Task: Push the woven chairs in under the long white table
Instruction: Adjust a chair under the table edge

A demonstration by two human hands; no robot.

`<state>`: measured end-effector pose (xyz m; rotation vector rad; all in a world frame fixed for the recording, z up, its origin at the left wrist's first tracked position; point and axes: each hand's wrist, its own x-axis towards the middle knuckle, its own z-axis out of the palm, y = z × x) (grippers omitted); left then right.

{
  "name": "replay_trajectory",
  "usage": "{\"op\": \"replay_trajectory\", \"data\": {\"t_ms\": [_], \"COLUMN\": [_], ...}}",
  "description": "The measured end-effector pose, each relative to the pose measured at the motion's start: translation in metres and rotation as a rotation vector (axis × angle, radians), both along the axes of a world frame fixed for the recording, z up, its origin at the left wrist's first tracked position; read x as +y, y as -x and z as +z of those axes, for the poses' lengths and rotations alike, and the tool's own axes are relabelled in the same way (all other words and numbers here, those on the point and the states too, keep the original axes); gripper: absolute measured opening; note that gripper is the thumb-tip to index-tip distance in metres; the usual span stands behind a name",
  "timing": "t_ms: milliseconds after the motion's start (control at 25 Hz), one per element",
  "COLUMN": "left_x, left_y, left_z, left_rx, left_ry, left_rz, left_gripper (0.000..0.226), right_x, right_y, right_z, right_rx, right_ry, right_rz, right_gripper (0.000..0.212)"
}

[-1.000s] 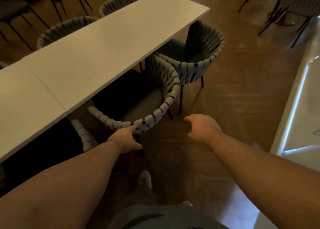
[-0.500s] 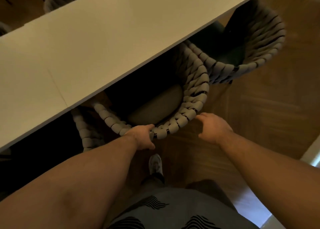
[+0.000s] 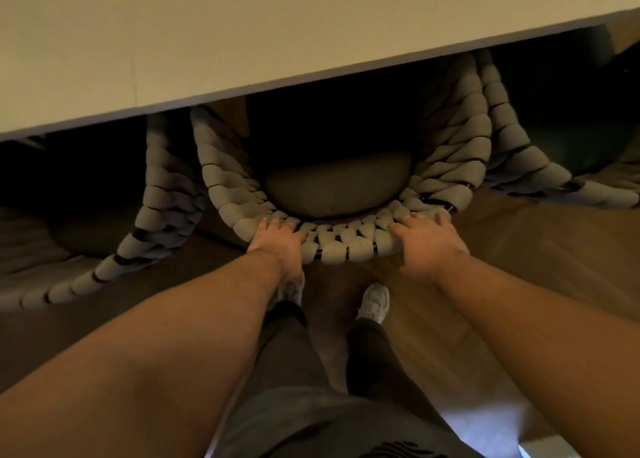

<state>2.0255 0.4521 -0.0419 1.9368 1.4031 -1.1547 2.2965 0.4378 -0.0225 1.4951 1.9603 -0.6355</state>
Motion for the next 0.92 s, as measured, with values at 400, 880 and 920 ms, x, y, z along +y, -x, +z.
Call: {"op": "replay_trajectory", "data": {"t_ms": [400,880,920], "left_x": [-0.002,-0.008,-0.007], "left_y": [0.006,0.073,0.077], "left_z": [-0.005,-0.006,-0.006], "left_rx": [-0.023,-0.014,-0.019], "left_ry": [-0.121,-0.156,-0.160], "left_rz": [0.068,0.091,0.082], "left_gripper": [0.039,0.019,0.020], "right_x": [0.030,0.020,0.023], "right_y": [0.011,0.085,0.089], "right_z": [-0.024,-0.029,-0.027], "right_rx": [-0.059,-0.060,-0.061], "right_ry": [0.008,0.008,0.014], "right_rz": [0.152,0.188,0.189], "right_gripper": [0.053,0.059,0.059]}}
